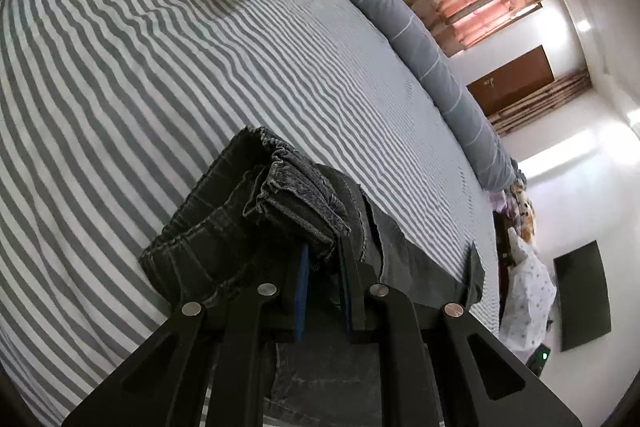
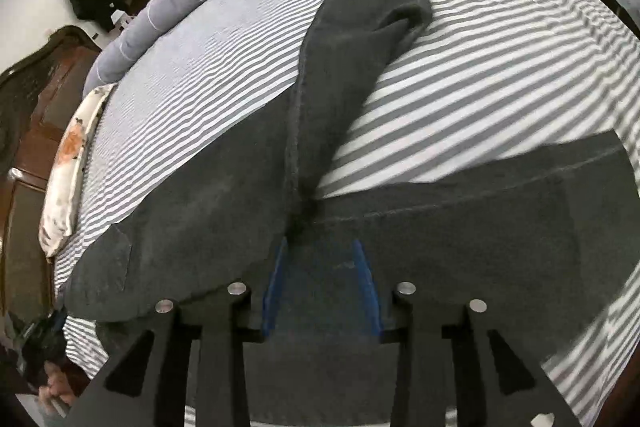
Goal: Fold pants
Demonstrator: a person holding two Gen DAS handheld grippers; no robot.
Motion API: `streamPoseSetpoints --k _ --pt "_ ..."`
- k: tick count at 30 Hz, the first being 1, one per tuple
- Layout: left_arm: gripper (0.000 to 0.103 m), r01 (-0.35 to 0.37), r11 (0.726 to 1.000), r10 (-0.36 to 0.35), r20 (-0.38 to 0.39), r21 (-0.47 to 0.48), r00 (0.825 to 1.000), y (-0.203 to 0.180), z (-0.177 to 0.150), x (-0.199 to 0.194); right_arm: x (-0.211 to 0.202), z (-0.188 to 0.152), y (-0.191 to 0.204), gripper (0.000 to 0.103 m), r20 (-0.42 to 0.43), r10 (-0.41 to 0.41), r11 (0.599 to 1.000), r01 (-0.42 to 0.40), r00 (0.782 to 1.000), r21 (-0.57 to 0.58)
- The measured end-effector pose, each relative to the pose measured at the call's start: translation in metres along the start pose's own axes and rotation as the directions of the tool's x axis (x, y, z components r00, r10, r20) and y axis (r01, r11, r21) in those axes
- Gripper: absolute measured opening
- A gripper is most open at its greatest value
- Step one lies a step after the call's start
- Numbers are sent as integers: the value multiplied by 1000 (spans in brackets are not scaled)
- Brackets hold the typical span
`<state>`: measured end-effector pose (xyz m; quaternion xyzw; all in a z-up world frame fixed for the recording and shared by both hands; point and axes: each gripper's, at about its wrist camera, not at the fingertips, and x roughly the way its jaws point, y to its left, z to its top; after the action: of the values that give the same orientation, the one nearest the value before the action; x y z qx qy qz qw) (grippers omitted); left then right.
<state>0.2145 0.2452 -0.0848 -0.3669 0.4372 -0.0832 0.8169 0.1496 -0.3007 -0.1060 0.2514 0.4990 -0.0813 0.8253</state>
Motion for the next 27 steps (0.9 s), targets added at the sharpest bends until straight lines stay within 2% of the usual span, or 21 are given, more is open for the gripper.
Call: streamPoseSetpoints --k 4,6,8,11,13,14,15,18,23,27 --pt "14 -10 1000 10 11 14 1000 0 -5 0 24 3 22 34 33 -108 992 110 994 -67" --pt "14 -13 1000 12 14 21 1000 -1 -6 0 39 7 35 34 50 -189 976 193 981 -101" --pt "14 -15 1000 14 14 25 1000 -1 -6 0 52 10 44 33 71 -275 952 282 959 -120" --pt "14 -11 1000 11 12 24 1000 -1 -6 1 70 16 52 33 98 -400 900 411 911 -143" --pt "14 -14 1000 14 8 26 1000 0 -5 2 79 20 52 24 105 -454 870 465 885 -163" --pt "14 -16 1000 16 4 24 1000 1 -4 3 80 21 50 6 100 -461 865 471 882 -172" --pt "14 -18 1000 18 2 22 1000 2 -4 3 80 22 46 4 89 -456 868 465 885 -174" --pt "14 -17 1000 17 -1 16 1000 4 -2 5 66 24 38 3 83 -419 885 427 904 -184" --pt "14 -18 1000 18 -1 25 1000 4 -1 5 23 18 39 3 159 -402 861 431 902 -269" --pt "14 -22 999 22 -2 40 1000 3 3 1 -11 6 39 3 190 -378 864 419 906 -279"
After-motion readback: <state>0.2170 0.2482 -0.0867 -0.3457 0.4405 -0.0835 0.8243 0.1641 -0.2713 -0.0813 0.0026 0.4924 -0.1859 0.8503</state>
